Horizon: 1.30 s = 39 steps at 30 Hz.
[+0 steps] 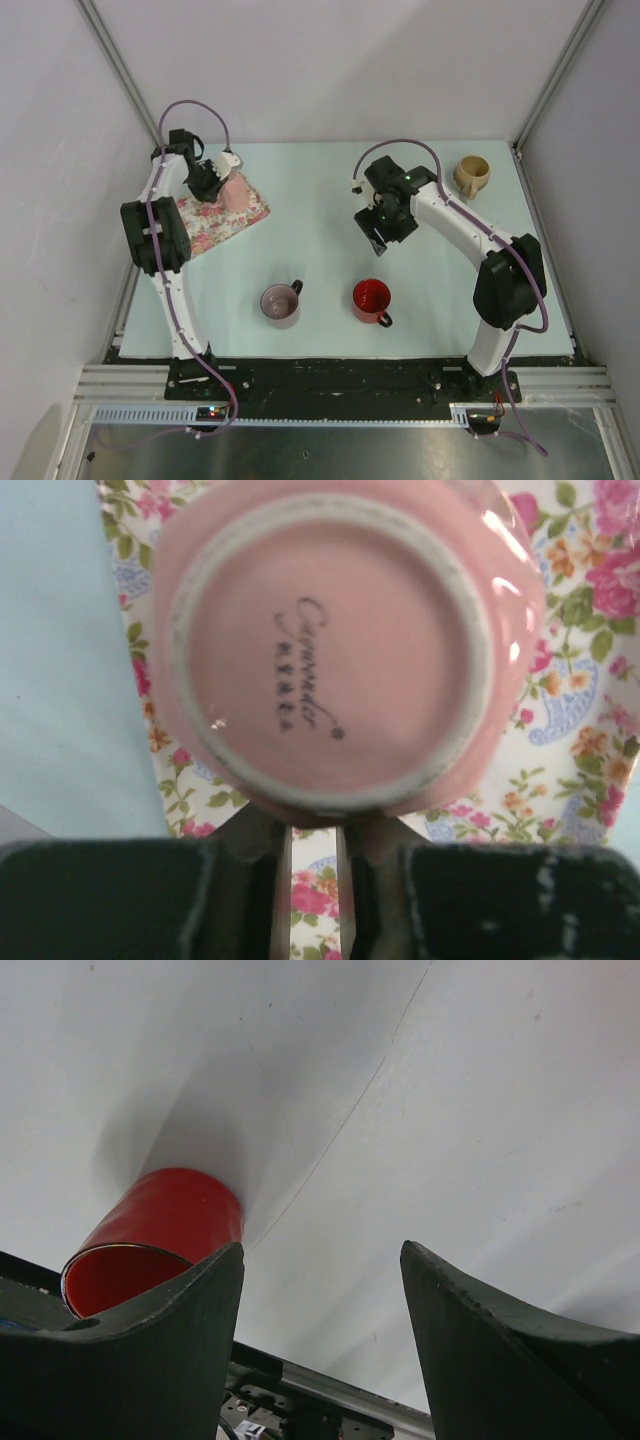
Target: Turn the mug right side up
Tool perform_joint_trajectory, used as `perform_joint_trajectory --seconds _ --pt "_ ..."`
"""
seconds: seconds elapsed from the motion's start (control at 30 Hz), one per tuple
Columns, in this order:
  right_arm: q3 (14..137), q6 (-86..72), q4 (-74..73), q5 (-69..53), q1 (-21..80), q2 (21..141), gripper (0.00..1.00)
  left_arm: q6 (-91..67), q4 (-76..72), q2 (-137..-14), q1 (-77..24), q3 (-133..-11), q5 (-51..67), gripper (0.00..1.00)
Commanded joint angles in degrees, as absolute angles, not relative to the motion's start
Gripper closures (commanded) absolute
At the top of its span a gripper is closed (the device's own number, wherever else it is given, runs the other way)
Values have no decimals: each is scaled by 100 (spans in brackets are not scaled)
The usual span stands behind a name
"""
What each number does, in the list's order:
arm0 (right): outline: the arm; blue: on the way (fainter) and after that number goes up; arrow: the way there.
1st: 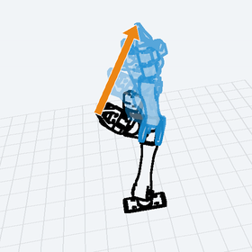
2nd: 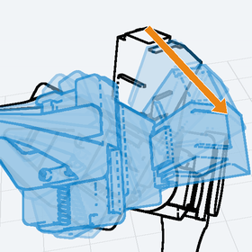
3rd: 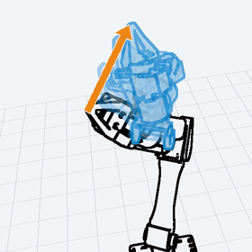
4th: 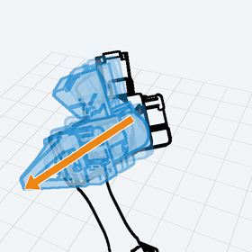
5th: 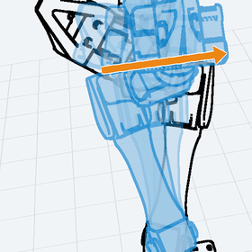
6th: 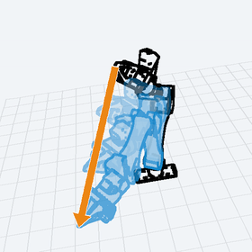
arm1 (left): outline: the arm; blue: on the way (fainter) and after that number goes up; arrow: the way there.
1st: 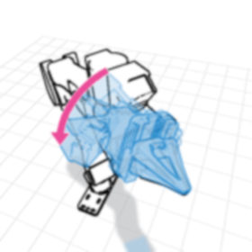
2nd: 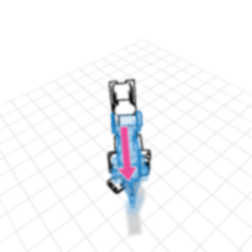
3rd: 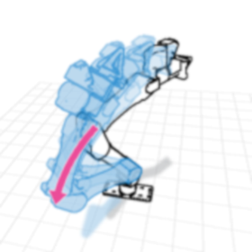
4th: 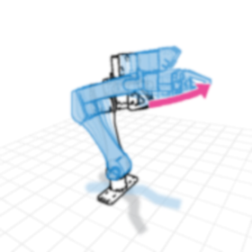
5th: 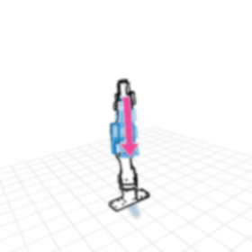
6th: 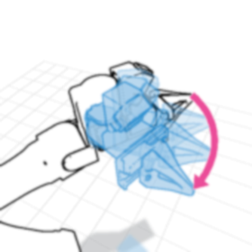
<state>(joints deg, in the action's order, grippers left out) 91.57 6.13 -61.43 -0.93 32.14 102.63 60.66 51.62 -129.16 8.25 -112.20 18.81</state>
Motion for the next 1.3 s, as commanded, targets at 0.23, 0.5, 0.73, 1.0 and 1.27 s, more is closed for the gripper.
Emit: perform_joint_trajectory --seconds 0.23,0.5,0.73,1.0,1.27 --pt "9915 317 -6170 -9 3394 10024 31 4717 5181 -12178 818 -11412 2049 100" --pt "10519 -764 -4041 -978 3754 9514 1 1914 5184 -10919 612 -12067 2837 100" --pt "8923 -3206 388 -2614 3633 8752 1 890 5183 -9738 -304 -11847 4295 100" --pt "8622 -4906 2472 -2913 3480 8970 8 189 5185 -9396 -909 -12170 5325 100" --pt "8424 -5379 3470 -2994 3367 8935 48 339 5184 -9257 -1222 -11555 5485 100"
